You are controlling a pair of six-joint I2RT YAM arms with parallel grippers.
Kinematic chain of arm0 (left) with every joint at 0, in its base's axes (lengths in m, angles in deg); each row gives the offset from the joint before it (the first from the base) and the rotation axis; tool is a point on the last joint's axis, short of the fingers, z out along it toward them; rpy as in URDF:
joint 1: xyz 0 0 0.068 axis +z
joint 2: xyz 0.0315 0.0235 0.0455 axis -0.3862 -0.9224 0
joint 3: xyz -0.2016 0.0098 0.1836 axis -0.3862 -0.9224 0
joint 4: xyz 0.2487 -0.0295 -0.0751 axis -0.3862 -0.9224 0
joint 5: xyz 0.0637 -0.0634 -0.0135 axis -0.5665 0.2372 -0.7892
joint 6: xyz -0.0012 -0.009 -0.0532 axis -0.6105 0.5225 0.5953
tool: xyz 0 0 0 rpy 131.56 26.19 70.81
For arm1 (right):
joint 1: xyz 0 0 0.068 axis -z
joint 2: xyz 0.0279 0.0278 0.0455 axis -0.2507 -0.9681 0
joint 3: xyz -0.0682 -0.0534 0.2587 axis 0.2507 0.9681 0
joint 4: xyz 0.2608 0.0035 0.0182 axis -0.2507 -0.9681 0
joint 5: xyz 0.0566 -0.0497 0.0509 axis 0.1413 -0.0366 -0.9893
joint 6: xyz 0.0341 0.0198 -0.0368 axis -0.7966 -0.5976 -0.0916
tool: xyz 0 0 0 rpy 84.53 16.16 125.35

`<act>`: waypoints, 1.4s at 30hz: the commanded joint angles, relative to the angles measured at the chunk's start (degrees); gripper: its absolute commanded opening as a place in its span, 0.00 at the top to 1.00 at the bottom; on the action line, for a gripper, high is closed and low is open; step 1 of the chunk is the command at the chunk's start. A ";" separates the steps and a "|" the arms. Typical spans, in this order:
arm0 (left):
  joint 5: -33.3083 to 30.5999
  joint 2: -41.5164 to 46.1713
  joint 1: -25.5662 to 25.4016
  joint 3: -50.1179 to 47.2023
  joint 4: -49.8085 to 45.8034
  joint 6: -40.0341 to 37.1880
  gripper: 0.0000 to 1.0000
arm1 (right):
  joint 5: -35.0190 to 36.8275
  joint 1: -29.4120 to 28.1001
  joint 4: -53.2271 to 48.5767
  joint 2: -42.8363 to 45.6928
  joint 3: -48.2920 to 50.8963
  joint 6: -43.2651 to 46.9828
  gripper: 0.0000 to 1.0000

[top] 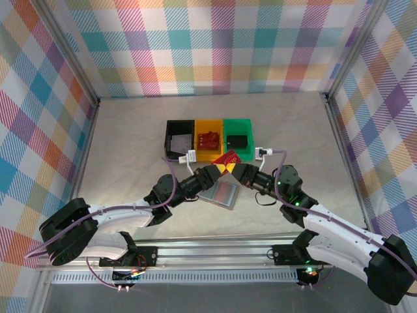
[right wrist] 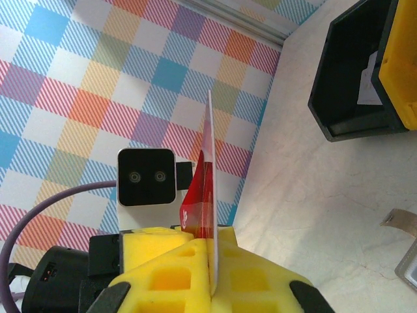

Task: Take the credit cards out of the card holder

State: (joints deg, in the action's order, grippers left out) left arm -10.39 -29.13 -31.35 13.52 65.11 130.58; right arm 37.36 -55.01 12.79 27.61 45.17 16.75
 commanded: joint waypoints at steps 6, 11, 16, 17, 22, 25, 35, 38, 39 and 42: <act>0.28 4.52 1.70 1.08 -6.99 -2.85 1.00 | 1.93 -0.20 -8.18 3.69 -1.47 3.23 0.78; 4.13 7.77 5.39 3.84 -21.61 -4.69 1.00 | 4.31 0.49 -19.96 8.42 -4.42 9.70 0.49; 9.55 9.72 10.56 10.78 -43.57 -10.97 1.00 | 6.71 1.92 -30.72 11.78 -6.94 14.90 0.19; 10.70 9.56 11.74 12.22 -47.40 -12.45 1.00 | 7.31 2.27 -32.53 12.35 -7.17 15.76 0.14; 14.10 6.47 18.29 23.34 -70.12 -23.19 1.00 | 10.08 4.63 -40.11 15.48 -8.00 20.00 0.01; 15.30 2.21 21.46 30.27 -80.87 -29.69 1.00 | 10.79 5.63 -42.47 16.09 -7.89 21.59 0.01; 20.08 -13.83 27.03 46.01 -89.02 -36.53 1.00 | 10.09 6.65 -42.63 15.47 -5.89 24.27 0.01; 20.72 -19.09 27.74 50.25 -89.66 -37.00 1.00 | 10.13 6.85 -42.36 15.94 -5.01 24.81 0.01; 20.48 -21.08 27.70 52.10 -90.49 -37.20 1.00 | 10.13 6.91 -42.10 16.18 -4.63 24.91 0.01; 20.10 -27.04 27.86 57.42 -93.03 -37.55 1.00 | 9.81 6.99 -41.76 16.77 -3.70 25.07 0.01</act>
State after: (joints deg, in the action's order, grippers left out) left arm 8.82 -52.41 -4.20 66.59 -23.56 94.91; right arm 47.04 -48.28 -29.66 43.54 40.03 40.27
